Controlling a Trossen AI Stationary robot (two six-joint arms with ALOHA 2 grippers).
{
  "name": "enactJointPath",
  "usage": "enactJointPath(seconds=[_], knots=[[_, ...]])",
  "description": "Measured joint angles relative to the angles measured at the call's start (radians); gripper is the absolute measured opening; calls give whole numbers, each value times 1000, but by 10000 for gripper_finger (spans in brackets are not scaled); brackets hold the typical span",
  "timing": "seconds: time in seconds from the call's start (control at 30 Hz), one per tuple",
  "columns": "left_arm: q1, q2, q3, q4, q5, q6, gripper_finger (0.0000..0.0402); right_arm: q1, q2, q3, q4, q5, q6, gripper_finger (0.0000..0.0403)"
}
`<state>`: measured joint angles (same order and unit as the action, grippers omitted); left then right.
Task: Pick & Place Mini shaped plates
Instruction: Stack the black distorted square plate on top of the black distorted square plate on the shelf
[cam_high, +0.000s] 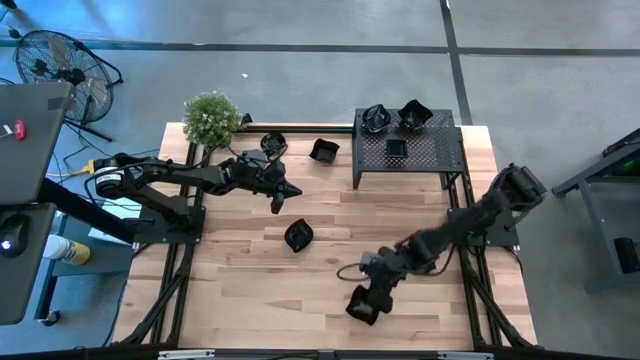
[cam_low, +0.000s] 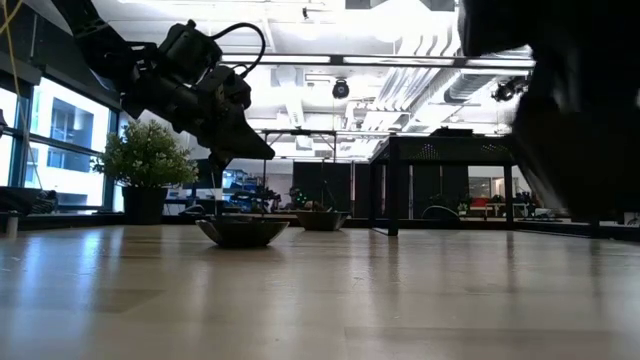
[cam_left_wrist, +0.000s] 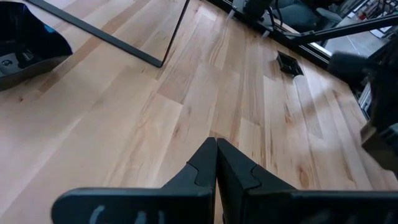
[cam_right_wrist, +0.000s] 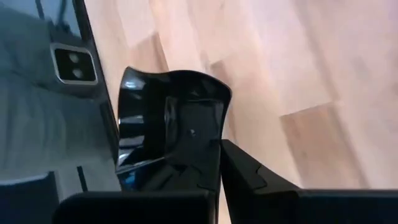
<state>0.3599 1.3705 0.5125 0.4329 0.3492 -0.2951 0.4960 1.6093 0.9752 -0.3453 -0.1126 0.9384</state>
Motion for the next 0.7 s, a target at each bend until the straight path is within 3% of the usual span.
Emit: enactJointPath(seconds=[0.17,0.3,0.5,0.7], knots=[[0,0,0,14,0,2,1,-113,-142,0,-85,-41,-23,2],[0,0,0,22,0,2,1,-280,-293,0,-151,-71,-58,4],[1,0,5,38,-56,-1,1,-656,-471,33,-243,-150,-235,2],[1,0,44,39,-147,-6,1,-1049,-414,289,-488,-231,-568,1]])
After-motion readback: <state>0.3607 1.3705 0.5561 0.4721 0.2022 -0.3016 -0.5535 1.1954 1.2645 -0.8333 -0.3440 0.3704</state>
